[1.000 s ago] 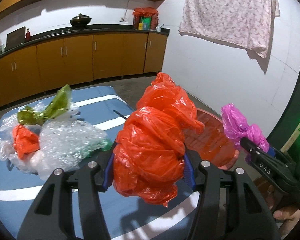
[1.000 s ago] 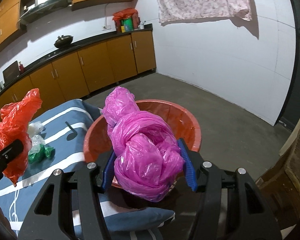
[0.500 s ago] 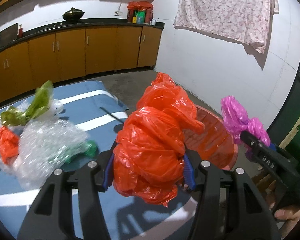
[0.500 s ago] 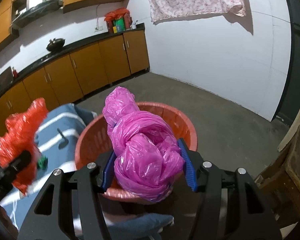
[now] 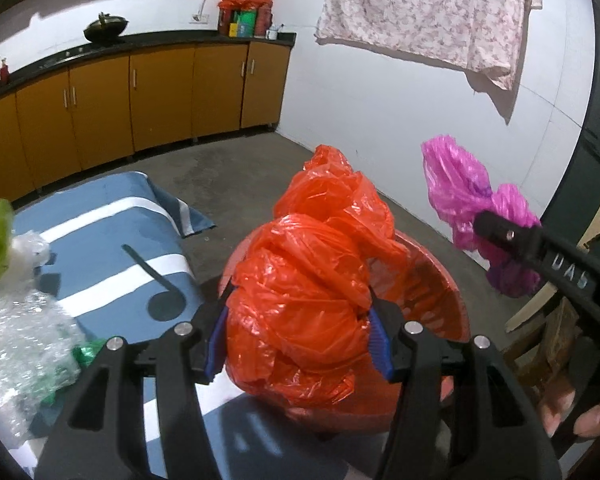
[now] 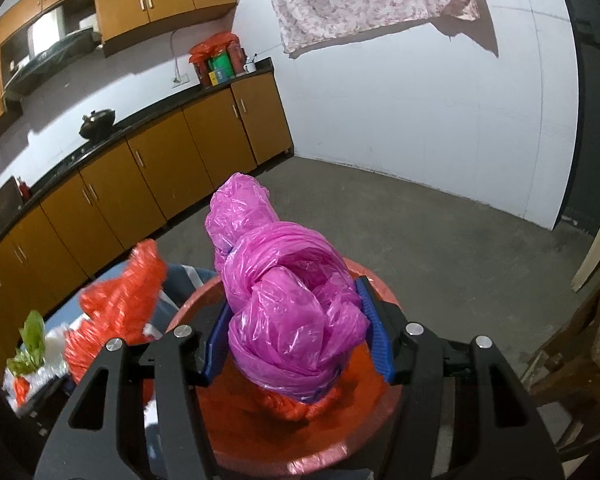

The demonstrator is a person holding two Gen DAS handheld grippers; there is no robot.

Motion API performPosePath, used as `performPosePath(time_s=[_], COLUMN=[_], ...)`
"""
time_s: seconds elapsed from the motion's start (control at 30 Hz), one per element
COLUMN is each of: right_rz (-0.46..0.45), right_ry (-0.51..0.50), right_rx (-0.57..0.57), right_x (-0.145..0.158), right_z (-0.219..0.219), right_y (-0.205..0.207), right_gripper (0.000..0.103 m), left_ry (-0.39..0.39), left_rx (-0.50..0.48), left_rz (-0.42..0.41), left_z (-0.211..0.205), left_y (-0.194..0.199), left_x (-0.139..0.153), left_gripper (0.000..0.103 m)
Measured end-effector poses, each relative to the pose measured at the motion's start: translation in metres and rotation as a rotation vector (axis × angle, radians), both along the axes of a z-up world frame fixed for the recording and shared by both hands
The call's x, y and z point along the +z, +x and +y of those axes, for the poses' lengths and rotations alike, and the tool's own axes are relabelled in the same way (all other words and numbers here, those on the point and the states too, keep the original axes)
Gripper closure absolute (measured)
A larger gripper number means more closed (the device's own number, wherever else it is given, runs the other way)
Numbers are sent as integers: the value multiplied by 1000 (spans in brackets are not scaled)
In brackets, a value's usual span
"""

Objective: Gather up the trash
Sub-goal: 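Carry the red and pink bags to the basket and release both, then grasp the clear plastic bag with the left tool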

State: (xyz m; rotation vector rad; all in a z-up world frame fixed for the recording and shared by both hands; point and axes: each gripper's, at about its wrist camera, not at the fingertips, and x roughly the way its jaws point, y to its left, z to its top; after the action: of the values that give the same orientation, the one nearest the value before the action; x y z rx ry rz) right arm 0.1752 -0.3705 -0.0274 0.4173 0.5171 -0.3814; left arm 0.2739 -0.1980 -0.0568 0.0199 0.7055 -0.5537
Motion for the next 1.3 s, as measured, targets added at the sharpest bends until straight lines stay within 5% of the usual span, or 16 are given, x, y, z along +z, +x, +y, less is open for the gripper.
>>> performPosePath(time_s=[0.2, 0.5, 0.8, 1.3], right_rz=[-22, -44, 51, 72], right_ry=[6, -59, -222, -237], right_rx=[11, -24, 20, 302], right_x=[0, 4, 1, -9], right_z=[-3, 4, 36, 140], right_y=[0, -21, -35, -45], right_gripper=[18, 2, 2, 2], left_ry=[-1, -10, 80, 87], left_rx=[20, 98, 242, 725], left_rz=[37, 30, -87, 29], left_z=[7, 33, 86, 282], left_y=[9, -2, -46, -111], left_x=[-13, -6, 20, 8], left_gripper=[27, 13, 4, 4])
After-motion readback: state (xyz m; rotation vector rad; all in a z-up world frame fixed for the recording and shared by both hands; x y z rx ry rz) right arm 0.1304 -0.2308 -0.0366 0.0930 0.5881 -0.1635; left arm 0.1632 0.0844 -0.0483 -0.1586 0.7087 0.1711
